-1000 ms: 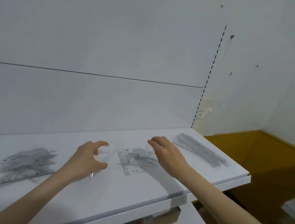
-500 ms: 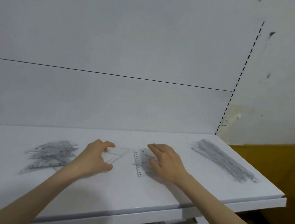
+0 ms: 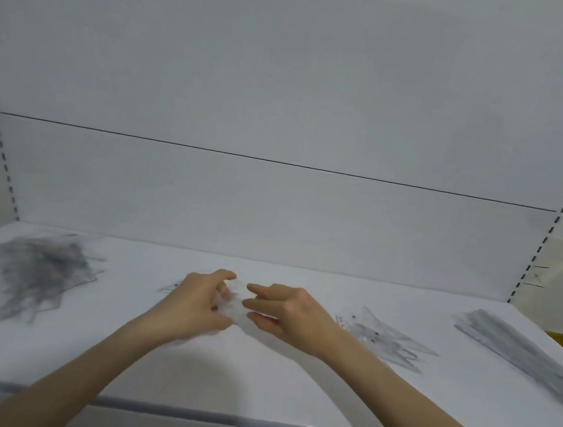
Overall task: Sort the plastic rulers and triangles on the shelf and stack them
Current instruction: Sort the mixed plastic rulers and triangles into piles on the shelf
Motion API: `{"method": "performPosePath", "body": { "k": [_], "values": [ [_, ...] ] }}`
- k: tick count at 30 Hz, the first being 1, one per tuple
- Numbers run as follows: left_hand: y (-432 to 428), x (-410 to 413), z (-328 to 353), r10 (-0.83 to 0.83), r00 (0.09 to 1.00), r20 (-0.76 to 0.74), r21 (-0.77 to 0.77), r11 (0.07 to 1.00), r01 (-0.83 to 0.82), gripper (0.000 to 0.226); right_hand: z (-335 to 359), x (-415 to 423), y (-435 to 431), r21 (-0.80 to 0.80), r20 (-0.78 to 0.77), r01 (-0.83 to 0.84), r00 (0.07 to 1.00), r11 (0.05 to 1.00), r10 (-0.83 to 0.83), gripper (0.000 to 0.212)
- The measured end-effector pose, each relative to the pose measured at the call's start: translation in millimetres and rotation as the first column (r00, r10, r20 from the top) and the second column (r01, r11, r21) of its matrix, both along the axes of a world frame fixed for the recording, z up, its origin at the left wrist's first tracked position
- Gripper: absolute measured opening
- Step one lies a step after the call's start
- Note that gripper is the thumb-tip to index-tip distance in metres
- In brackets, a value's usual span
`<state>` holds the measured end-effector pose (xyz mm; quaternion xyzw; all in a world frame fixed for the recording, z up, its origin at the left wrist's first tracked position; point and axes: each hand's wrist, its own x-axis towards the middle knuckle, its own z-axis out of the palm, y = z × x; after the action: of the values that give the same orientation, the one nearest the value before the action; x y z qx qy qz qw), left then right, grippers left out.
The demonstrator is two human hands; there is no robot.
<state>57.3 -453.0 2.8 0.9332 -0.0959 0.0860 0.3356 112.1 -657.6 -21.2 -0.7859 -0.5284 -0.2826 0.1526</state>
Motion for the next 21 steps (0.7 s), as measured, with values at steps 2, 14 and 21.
{"method": "performPosePath", "body": {
  "k": [2,14,21],
  "values": [
    [31.7,-2.3,3.8,0.055,0.997,0.046,0.027,0.998,-0.056,0.065,3.1,11.5,28.3,-0.004,0.041,-0.003,0.999,1.0,0.003,0.026],
    [248.1,-51.1,18.9,0.435,0.879,0.196,0.135,0.876,-0.464,0.04,-10.9,64.9,103.5,-0.229,-0.155,0.375,0.897,0.898,-0.414,0.033],
    [336.7,-55.2,20.7,0.488,0.862,0.134,0.106,0.858,-0.502,0.017,13.5,49.4,164.9,-0.066,-0.141,0.422,0.893,0.904,-0.427,0.048]
  ]
}}
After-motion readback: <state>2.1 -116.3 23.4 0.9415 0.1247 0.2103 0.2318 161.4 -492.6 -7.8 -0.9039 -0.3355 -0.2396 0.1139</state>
